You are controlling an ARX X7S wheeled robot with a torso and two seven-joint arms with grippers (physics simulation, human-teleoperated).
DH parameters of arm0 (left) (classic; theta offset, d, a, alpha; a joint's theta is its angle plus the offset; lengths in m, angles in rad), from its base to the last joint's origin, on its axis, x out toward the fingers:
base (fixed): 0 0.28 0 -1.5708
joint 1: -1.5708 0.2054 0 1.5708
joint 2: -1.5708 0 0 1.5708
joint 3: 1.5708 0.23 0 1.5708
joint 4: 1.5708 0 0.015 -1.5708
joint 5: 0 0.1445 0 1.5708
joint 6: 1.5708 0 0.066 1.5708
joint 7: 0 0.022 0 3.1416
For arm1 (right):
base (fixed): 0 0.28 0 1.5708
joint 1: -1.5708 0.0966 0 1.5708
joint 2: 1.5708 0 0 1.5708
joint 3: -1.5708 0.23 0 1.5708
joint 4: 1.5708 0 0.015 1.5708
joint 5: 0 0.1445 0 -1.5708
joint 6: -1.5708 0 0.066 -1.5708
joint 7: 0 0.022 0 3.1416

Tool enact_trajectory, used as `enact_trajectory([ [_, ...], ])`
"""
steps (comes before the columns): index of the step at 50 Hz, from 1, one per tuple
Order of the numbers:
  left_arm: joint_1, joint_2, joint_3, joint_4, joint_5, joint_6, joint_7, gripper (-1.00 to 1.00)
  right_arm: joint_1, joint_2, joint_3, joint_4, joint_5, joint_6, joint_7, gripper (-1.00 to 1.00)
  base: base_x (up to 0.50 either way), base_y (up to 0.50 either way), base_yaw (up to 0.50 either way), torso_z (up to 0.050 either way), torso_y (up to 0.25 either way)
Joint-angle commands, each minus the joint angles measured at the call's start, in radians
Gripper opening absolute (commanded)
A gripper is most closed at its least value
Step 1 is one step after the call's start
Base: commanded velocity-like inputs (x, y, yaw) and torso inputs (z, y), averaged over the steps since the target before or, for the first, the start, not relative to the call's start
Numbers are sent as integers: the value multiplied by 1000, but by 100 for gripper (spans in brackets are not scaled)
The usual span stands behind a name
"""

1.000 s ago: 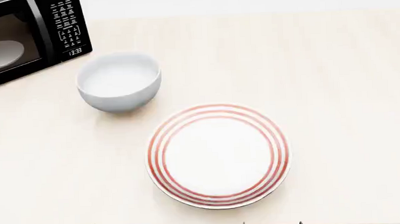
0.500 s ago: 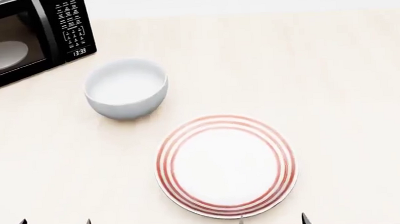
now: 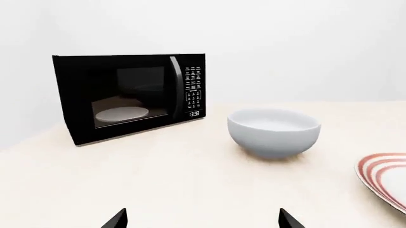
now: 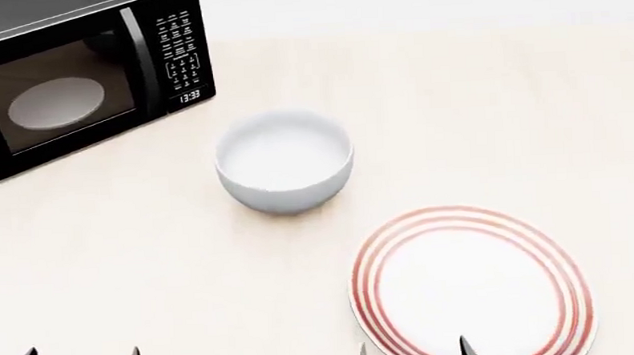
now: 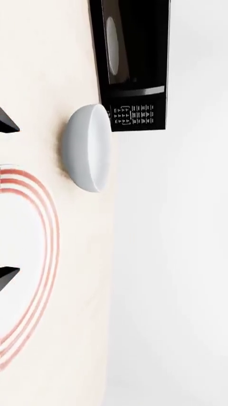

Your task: Open the microwave.

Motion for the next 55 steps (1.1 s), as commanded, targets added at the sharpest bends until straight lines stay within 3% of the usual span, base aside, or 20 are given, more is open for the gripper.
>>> enact_trajectory([
  [1,1,-14,13,3,-4,6,-24,100,4,14,-23,8,2,-7,17,100,180,391,0,0,0],
  [30,-6,-42,40,-6,-21,14,-59,100,19,39,-64,34,29,-15,35,100,217,392,0,0,0],
  [55,-5,-63,60,0,-43,14,-73,100,28,58,-76,53,62,-39,46,100,374,378,0,0,0],
])
